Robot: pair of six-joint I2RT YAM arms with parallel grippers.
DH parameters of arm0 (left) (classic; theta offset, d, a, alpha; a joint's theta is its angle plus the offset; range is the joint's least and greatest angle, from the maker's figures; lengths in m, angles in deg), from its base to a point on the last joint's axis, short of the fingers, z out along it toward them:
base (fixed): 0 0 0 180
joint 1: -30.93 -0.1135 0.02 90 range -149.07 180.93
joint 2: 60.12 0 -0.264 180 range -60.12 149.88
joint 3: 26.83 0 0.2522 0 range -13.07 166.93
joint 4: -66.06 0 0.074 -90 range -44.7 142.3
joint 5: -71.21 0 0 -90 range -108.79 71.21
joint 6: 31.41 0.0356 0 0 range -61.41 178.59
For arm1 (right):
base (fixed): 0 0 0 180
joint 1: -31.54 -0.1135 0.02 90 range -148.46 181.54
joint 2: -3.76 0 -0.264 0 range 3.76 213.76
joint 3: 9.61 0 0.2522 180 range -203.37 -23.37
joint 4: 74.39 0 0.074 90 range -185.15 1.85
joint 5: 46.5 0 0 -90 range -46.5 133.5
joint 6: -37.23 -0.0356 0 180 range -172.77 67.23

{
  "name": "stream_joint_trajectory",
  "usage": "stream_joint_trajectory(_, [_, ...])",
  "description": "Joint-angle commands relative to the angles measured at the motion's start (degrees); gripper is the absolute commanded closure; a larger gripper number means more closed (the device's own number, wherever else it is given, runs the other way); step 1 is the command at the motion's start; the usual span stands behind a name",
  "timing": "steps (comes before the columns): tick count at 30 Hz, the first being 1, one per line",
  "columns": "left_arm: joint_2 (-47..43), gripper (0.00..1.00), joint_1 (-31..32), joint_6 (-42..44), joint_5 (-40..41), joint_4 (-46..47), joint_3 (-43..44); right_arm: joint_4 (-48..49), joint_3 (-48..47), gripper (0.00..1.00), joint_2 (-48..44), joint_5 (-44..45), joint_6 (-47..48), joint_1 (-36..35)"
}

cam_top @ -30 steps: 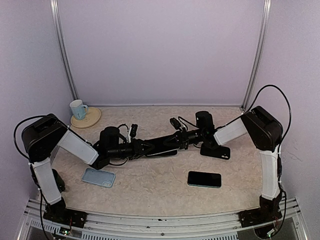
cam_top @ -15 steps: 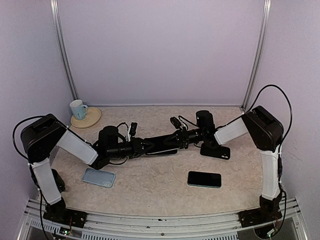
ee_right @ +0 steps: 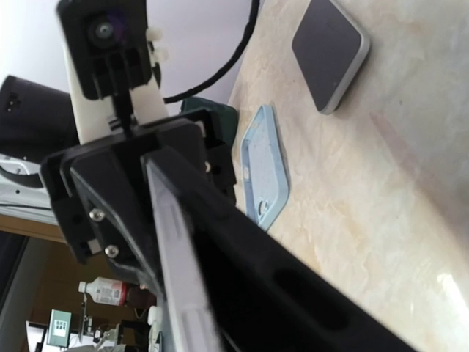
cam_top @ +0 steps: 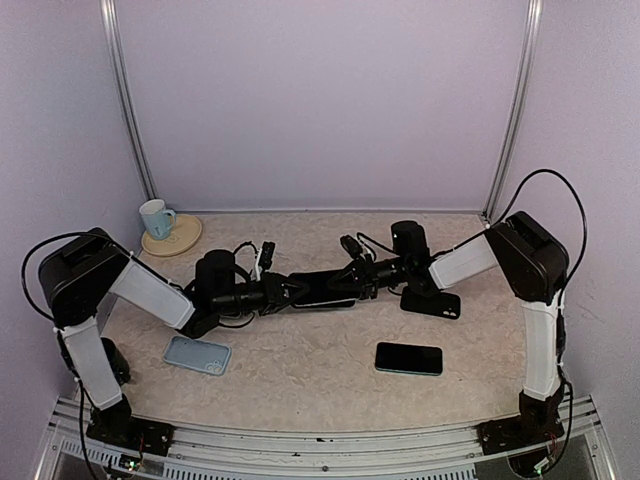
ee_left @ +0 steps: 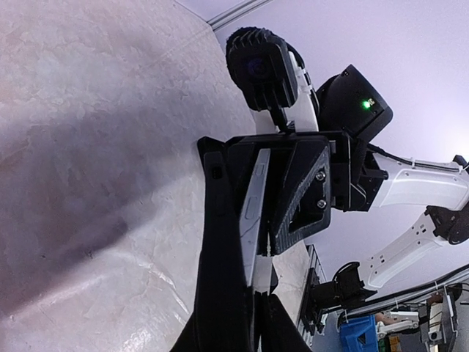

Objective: Put the phone into the phone case
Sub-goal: Pass from the right arm to the left

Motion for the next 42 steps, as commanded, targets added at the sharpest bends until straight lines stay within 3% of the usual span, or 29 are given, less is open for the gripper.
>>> stream_joint_trajectory(1, [-2.7, 1.0, 0.3, 1.5, -1.6, 3.7, 0.3, -3.1, -0.5, 0.72, -3.6, 1.0, 1.6, -0.3])
stream_joint_trajectory(11, [-3.9, 1.0, -0.3, 1.8, -0.6, 2.4, -0.2, -9.6, -1.4, 0.66, -5.1, 1.1, 6.1, 0.6])
stream_joint_trajectory(24, [-7.2, 1.0, -2.4, 3.0, 0.7, 0.8, -2.3, -20.3, -2.2, 0.51, -7.8, 0.2, 14.0, 1.7])
stream_joint_trajectory(35, [-10.9, 1.0, -3.4, 5.8, -2.6, 0.6, -3.6, -30.8, -2.4, 0.49, -12.3, 0.1, 23.0, 4.0])
stream_joint_trajectory(42, [-13.6, 1.0, -3.5, 8.4, -6.3, 1.0, -4.2, -32.6, -1.6, 0.48, -14.6, -0.5, 25.2, 4.4])
